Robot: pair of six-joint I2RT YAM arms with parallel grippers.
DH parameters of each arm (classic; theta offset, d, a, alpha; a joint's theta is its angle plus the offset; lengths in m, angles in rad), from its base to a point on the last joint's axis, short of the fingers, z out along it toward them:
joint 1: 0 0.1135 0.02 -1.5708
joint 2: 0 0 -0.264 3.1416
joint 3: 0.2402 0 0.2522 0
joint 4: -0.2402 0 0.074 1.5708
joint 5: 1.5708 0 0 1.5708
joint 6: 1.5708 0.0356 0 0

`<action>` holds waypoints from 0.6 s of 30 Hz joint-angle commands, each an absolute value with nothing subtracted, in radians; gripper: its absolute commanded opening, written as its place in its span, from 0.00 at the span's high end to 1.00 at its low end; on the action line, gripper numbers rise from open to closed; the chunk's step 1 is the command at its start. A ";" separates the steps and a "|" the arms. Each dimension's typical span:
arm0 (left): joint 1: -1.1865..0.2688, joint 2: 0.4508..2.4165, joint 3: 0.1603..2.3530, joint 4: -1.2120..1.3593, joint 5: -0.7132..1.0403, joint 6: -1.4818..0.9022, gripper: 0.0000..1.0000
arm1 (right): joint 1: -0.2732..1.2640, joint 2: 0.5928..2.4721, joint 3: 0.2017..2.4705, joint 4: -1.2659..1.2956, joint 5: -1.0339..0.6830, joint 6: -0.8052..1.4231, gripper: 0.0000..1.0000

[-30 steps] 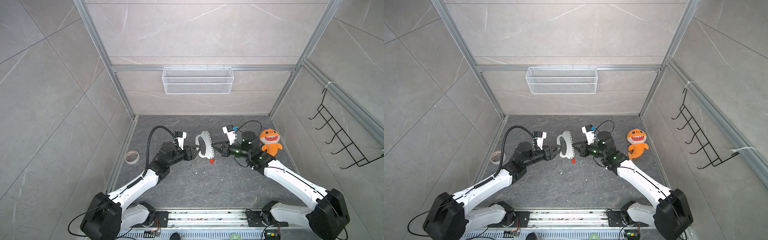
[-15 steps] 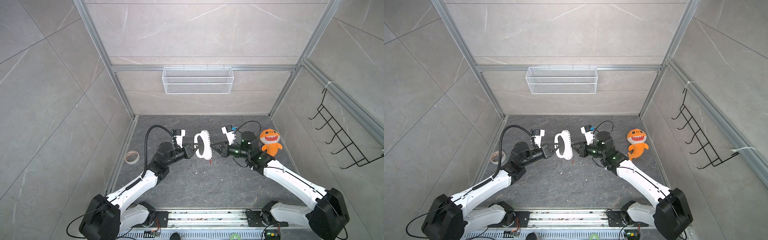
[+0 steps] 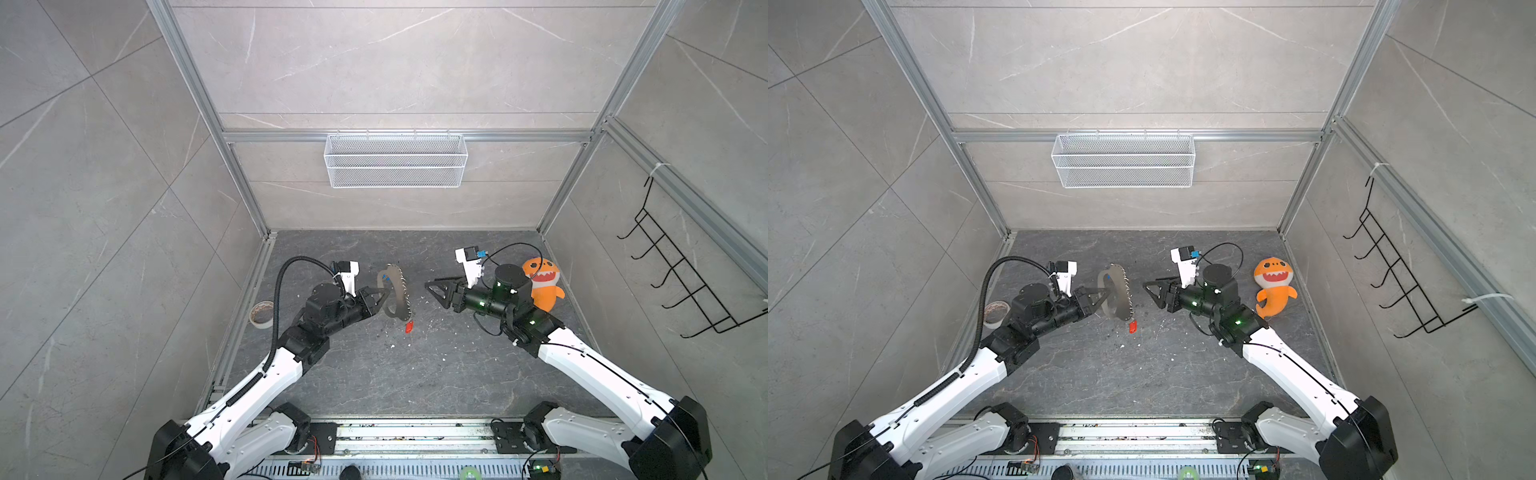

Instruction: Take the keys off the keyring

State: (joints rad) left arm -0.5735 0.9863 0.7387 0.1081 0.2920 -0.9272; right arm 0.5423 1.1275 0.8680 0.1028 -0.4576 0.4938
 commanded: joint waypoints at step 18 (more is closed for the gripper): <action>-0.557 0.899 0.837 -0.033 0.209 -0.961 1.00 | 0.627 1.160 0.806 0.106 -0.622 0.216 0.61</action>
State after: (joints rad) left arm -0.5621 0.9230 0.7872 -0.0605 0.2131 -0.9596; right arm 0.6018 1.1336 0.8021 0.1020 -0.6056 0.2848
